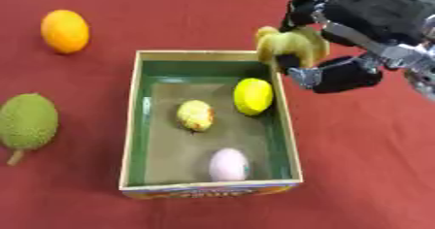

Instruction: Pick up objects on the table and place them in the box.

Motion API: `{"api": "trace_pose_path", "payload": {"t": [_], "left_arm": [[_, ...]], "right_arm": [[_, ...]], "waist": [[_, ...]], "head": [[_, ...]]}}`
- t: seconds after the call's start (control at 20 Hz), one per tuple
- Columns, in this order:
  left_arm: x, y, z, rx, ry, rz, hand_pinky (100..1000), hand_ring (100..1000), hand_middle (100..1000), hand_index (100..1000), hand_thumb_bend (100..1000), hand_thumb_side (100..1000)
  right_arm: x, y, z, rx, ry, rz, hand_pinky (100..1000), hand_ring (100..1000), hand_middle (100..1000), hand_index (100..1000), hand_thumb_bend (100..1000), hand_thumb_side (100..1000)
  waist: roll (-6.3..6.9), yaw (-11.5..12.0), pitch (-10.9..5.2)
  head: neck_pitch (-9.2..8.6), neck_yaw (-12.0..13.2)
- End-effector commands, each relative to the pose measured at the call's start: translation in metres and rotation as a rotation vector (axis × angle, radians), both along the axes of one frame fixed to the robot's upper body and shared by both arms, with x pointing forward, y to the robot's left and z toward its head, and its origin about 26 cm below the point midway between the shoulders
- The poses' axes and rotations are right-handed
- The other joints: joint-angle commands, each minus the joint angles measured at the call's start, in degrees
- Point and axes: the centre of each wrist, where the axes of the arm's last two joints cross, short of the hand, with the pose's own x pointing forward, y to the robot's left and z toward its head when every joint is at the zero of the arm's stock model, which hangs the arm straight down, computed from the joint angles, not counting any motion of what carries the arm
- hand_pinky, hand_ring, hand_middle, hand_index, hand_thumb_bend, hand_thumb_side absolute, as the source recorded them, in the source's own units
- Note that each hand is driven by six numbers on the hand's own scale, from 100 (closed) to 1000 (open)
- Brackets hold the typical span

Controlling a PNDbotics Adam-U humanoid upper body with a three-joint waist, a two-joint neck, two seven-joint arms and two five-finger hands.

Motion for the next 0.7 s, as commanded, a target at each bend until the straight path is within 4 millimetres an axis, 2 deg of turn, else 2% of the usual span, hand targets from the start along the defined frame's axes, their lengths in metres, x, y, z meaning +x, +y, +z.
{"api": "trace_pose_path", "payload": {"t": [0.05, 0.4, 0.55, 0.6, 0.7], "left_arm": [[-0.003, -0.001, 0.01, 0.027, -0.03, -0.01, 754, 614, 587, 804, 100, 525], [-0.003, -0.001, 0.01, 0.03, -0.028, -0.013, 754, 614, 587, 804, 100, 525], [-0.003, -0.001, 0.009, 0.03, -0.028, -0.013, 754, 614, 587, 804, 100, 525], [-0.003, -0.001, 0.009, 0.03, -0.028, -0.014, 754, 614, 587, 805, 100, 527], [-0.002, -0.002, 0.01, 0.03, -0.027, -0.02, 754, 614, 587, 805, 100, 528]], "right_arm": [[-0.003, 0.009, 0.005, 0.002, 0.006, 0.008, 576, 594, 532, 626, 100, 317], [-0.001, 0.041, 0.0, -0.032, 0.082, 0.038, 575, 611, 587, 685, 100, 328], [-0.001, 0.045, 0.0, -0.045, 0.084, 0.037, 575, 611, 587, 685, 100, 328], [-0.001, 0.046, -0.001, -0.048, 0.086, 0.038, 584, 633, 639, 726, 100, 343], [-0.001, 0.053, -0.008, -0.07, 0.112, 0.05, 593, 651, 662, 744, 100, 351]], "waist": [[0.13, 0.2, -1.52], [-0.12, 0.6, -1.43], [-0.14, 0.5, -1.38], [-0.16, 0.6, -1.28], [-0.21, 0.9, -0.84]], "head": [[0.26, 0.3], [0.54, 0.3], [0.56, 0.3], [0.57, 0.3], [0.5, 0.0]]}}
